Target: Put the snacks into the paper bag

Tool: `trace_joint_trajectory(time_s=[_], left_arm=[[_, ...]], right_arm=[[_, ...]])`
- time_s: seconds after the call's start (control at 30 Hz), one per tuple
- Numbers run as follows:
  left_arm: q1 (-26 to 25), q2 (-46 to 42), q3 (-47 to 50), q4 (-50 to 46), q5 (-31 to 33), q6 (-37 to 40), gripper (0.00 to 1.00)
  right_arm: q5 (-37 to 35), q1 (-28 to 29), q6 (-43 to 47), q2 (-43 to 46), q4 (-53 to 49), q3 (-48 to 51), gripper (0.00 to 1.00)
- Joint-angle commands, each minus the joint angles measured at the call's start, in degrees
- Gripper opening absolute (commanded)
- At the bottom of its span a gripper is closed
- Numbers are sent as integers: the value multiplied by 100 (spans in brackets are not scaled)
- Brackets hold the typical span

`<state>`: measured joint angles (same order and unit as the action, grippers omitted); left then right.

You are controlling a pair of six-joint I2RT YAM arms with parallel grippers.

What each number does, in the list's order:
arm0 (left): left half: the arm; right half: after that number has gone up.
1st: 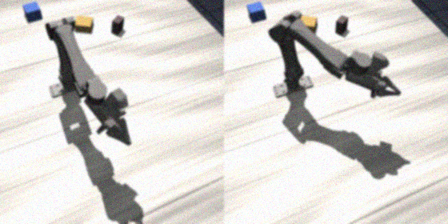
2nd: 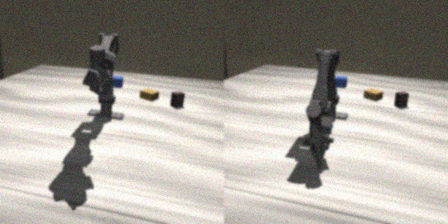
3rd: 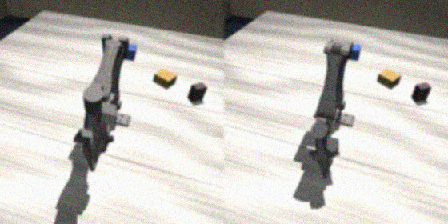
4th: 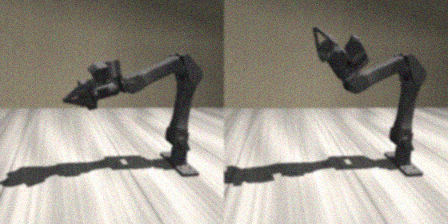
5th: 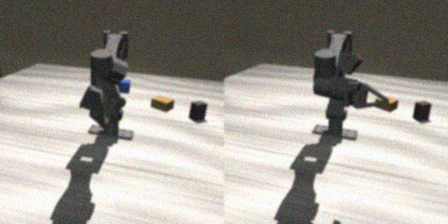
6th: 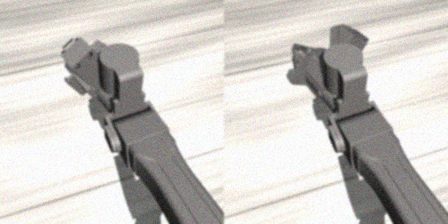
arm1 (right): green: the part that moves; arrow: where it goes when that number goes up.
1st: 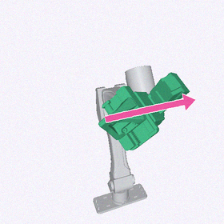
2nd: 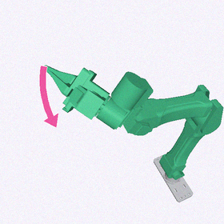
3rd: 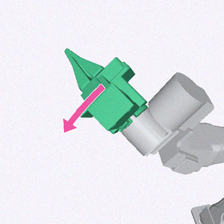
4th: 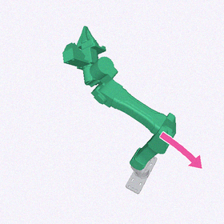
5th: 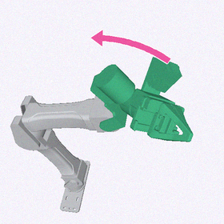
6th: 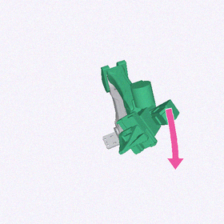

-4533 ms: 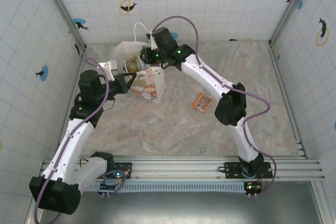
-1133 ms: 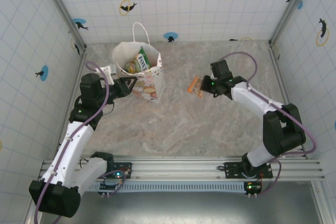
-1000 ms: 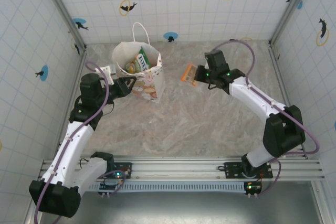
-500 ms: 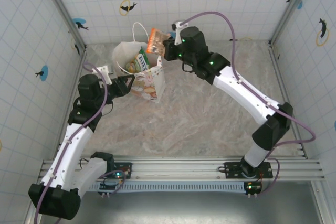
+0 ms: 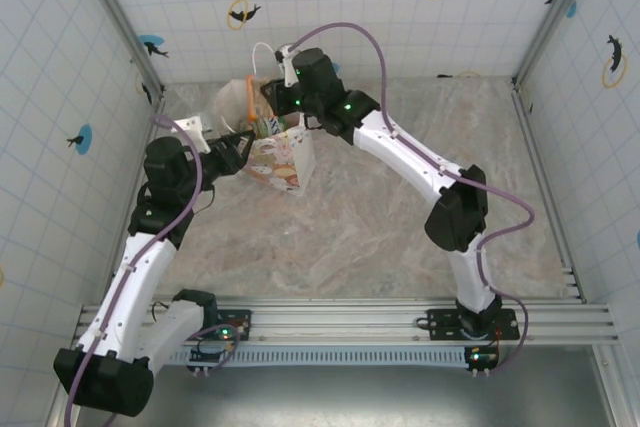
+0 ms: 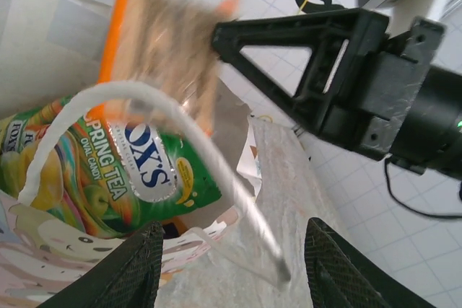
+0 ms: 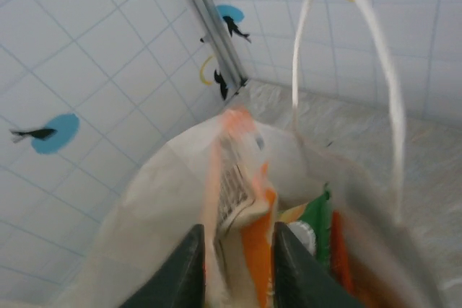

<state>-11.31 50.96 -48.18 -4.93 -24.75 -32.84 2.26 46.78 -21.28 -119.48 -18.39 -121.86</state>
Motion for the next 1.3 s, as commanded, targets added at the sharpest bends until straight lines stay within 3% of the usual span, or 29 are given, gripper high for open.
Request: trace_joint_trajectory(time_s=[0.0,0.13,0.3,0.37,0.5,0.6,0.83,1.2,1.27], left_arm=[[-39,86,-209,294,-37,-81,54],[-36,232,-200,399,-194,-116,52],[-44,366,-200,552,-344,-195,46],[-32,412,-206,621,-433,-242,38],[-41,541,-261,784,-653,-351,9],[-60,654,-330,885,-834,-438,0],[-528,1004,-696,1046,-852,-472,0],[-1927,1845,-1328,1336,-558,-444,0],[-2061,1917,-1378,1300,-507,-463,6]], right_arm=[[171,16,76,40,-39,-363,40],[-105,-24,258,349,-142,-70,43],[-308,-111,287,1164,357,1251,44],[-337,-153,235,1500,628,1813,44],[-425,-312,48,2152,1014,2907,45],[-465,-461,-140,2577,1195,3585,46],[-586,-724,-490,3349,1456,4759,47],[-872,-1008,-687,4398,1512,5881,48],[-892,-1044,-695,4514,1504,5983,49]])
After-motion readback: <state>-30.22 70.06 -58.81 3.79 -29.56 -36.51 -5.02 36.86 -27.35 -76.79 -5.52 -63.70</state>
